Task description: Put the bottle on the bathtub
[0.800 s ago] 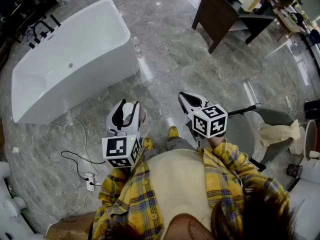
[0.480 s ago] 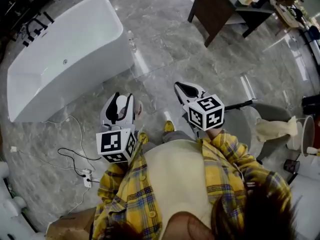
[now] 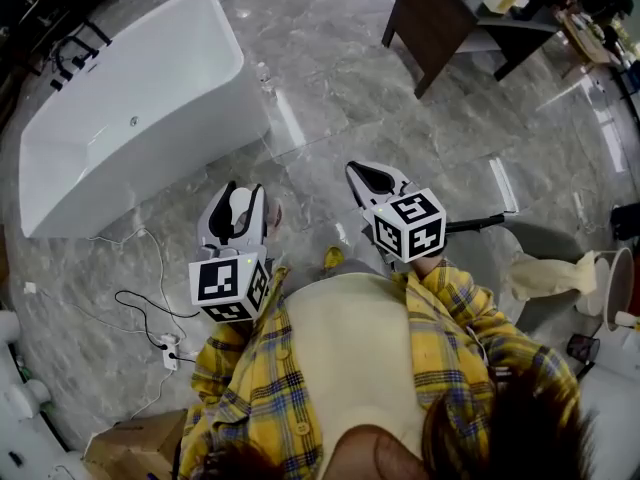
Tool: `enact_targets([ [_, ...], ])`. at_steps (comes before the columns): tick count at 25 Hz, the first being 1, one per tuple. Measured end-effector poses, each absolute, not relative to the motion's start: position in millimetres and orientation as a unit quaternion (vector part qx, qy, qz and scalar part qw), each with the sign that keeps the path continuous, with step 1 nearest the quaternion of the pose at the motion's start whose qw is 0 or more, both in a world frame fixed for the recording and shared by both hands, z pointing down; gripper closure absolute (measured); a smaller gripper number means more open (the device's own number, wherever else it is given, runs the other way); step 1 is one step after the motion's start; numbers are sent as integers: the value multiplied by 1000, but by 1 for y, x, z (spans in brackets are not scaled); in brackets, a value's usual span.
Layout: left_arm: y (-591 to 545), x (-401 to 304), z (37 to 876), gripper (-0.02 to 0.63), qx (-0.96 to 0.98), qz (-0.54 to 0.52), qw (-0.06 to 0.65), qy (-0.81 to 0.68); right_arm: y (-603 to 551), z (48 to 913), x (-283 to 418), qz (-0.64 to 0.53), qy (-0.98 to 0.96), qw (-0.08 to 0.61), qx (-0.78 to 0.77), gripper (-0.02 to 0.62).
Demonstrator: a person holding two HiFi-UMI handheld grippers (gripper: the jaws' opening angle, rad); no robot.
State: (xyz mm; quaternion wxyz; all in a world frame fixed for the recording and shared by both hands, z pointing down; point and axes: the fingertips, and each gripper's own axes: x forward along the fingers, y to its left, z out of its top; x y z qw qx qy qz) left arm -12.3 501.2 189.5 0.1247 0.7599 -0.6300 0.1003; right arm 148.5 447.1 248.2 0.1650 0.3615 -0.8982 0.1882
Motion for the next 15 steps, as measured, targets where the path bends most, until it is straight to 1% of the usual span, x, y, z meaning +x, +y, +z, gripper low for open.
enact_targets([
  [9,477,3,192,427,751,113,130,-637,426,260,170,207,-897,166,355,581],
  [15,457,2,195,428,751,122,129,-636,412,266,168,214,-895,172,351,581],
])
